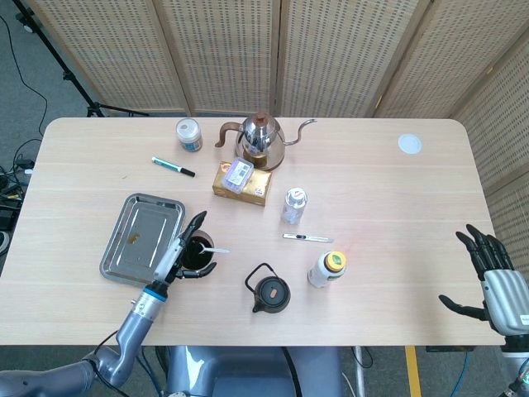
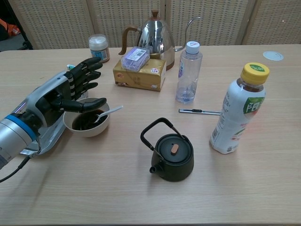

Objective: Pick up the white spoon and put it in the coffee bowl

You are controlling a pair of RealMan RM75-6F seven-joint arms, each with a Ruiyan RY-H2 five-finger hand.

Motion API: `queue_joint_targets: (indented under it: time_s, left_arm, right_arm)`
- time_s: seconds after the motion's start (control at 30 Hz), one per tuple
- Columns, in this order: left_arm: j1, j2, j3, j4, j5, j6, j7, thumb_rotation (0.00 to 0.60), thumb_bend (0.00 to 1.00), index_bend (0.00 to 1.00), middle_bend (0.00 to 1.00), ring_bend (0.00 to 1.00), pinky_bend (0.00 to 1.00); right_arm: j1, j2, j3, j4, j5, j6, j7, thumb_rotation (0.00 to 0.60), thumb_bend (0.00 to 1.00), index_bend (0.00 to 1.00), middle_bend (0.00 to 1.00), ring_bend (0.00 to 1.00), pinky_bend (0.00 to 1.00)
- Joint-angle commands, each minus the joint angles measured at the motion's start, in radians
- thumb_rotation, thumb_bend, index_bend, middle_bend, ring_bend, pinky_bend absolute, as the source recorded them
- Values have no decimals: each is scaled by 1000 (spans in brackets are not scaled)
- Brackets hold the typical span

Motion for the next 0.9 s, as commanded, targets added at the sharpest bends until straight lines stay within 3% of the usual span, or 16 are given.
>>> queue_joint_targets:
  time_s: [0.03,0.1,0.17,0.33,0.5,0.9]
  left_arm:
    - [8,51,6,-58,26,40,44,600,269,0,0,0,0]
    - [12,97,15,-96,50,66,89,600,272,0,0,0,0]
    - [3,210,60,-156,103,51,172,600,283,0,0,0,0]
    - [49,427,87,-316,92,68,513,600,291,0,0,0,0]
    - [145,550,105,-394,37,140,872,600,223,0,0,0,0]
    - [330,706,162,-520,-19,290,1024,600,172,0,0,0,0]
  right_arm:
    - [-1,1,0,-1,-1,2,0,600,0,43,0,0,0]
    - [-2,2,0,-2,-2,5,0,600,0,43,0,0,0]
    - [-3,2,-1,-3,-5,7,-1,600,0,43,0,0,0]
    - [-5,1,-1,-7,-8,13,-8,600,0,43,0,0,0]
    - [-5,-7,-5,-6,-16,14,-33,600,0,43,0,0,0]
    - [-9,-50,-5,13,-29,31,-137,600,0,43,0,0,0]
